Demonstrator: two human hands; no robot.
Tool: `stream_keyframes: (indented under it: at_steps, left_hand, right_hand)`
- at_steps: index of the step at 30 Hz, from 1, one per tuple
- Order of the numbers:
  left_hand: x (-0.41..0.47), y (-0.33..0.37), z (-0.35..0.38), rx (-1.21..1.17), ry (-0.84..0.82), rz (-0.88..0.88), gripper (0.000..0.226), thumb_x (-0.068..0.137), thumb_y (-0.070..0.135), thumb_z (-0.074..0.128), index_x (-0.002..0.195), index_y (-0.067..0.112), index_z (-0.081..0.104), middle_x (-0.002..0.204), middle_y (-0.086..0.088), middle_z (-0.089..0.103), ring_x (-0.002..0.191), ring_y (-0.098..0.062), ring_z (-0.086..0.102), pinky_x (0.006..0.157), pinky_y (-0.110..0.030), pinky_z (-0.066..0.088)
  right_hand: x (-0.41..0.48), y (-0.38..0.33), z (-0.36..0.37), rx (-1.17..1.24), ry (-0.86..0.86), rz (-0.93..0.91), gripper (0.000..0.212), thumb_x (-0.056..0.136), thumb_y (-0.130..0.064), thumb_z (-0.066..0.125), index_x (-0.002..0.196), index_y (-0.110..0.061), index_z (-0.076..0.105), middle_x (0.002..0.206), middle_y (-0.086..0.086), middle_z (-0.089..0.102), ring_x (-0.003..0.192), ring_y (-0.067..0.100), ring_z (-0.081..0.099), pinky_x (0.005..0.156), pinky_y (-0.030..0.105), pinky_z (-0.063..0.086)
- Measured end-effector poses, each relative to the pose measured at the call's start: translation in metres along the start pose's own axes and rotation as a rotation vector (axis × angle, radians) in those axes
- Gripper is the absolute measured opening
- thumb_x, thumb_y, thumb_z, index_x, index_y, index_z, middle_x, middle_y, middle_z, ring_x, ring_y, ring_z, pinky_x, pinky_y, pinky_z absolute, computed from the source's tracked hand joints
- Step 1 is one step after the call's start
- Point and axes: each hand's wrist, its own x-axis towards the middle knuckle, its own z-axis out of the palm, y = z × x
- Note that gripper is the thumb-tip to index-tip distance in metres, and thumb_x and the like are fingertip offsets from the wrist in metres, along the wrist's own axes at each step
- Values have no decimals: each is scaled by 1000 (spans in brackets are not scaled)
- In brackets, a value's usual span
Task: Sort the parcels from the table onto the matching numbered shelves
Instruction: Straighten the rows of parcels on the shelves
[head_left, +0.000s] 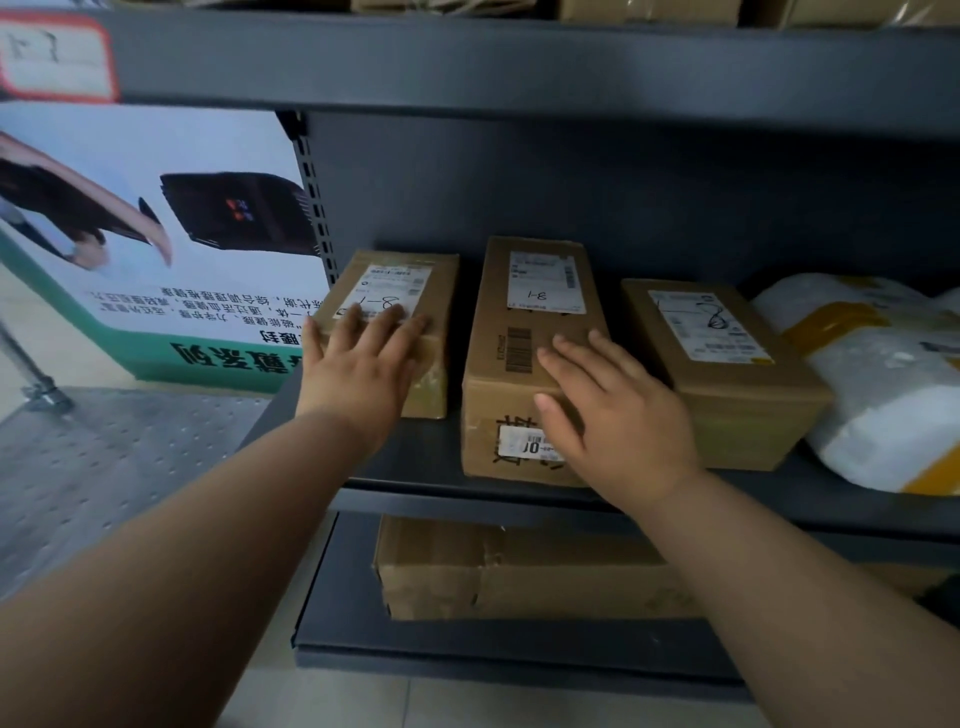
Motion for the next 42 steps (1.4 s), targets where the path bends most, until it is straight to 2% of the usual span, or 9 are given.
stream_keyframes:
  at_steps: [9,13,18,21,24,27,29,34,42]
  left_hand:
    - [6,-2,2,-27,-34,-41,52,101,44,15,152,36,8,162,5,9,149,-28,-1,116,-59,-1]
    - [2,10,-8,-77,23,-35,53,102,42,15,153,32,7,162,4,7,149,-24,-2,117,-56,-5]
    - [-3,59,-50,-289,179,48,51,103,40,20,152,28,21,158,1,25,148,-21,11,119,-48,0]
    - [-4,92,-75,-287,177,177,57,98,46,11,151,28,24,156,2,30,147,-20,15,118,-48,3]
    - [-1,117,-84,-242,83,263,54,100,49,12,151,32,20,158,4,25,148,-19,12,119,-49,4]
    - [-2,135,-77,-173,-88,269,55,99,54,13,151,37,11,161,5,14,149,-21,5,119,-52,4]
    - [-4,144,-67,-156,-183,263,56,98,56,12,151,39,11,162,6,8,149,-21,0,118,-55,5]
    - [-2,156,-59,-123,-208,236,54,98,53,14,151,39,14,161,7,11,148,-19,4,116,-59,8]
    - [-2,158,-56,-88,-191,215,55,97,53,11,151,40,12,161,9,8,148,-17,4,116,-57,10]
  right_hand:
    - [5,15,-13,-54,-120,-74,49,92,-40,36,122,-15,65,123,7,66,118,33,59,83,48,54]
    - [2,12,-10,-26,-122,-42,52,94,-43,32,129,-17,60,132,6,60,125,32,54,95,47,47]
    - [-4,17,-25,45,-93,149,63,95,-50,14,143,-22,44,150,1,41,141,24,33,113,39,20]
    - [-10,38,-38,29,-62,276,66,94,-51,10,145,-22,40,152,2,38,141,23,31,113,39,21]
    - [-17,70,-48,-86,-169,351,65,94,-52,12,148,-23,34,154,5,34,142,25,28,115,42,20]
    - [-29,96,-47,-173,-370,434,57,97,-53,14,151,-33,19,160,-1,19,147,22,10,118,47,11]
    - [-37,104,-44,-150,-435,477,58,96,-56,15,151,-39,14,160,-5,16,148,21,3,116,50,11]
    - [-34,103,-37,-108,-434,490,57,97,-58,17,151,-40,13,160,-4,15,148,25,1,117,53,8]
    - [-39,103,-30,-109,-373,381,62,94,-59,15,151,-37,13,161,-3,13,148,25,-2,116,54,-2]
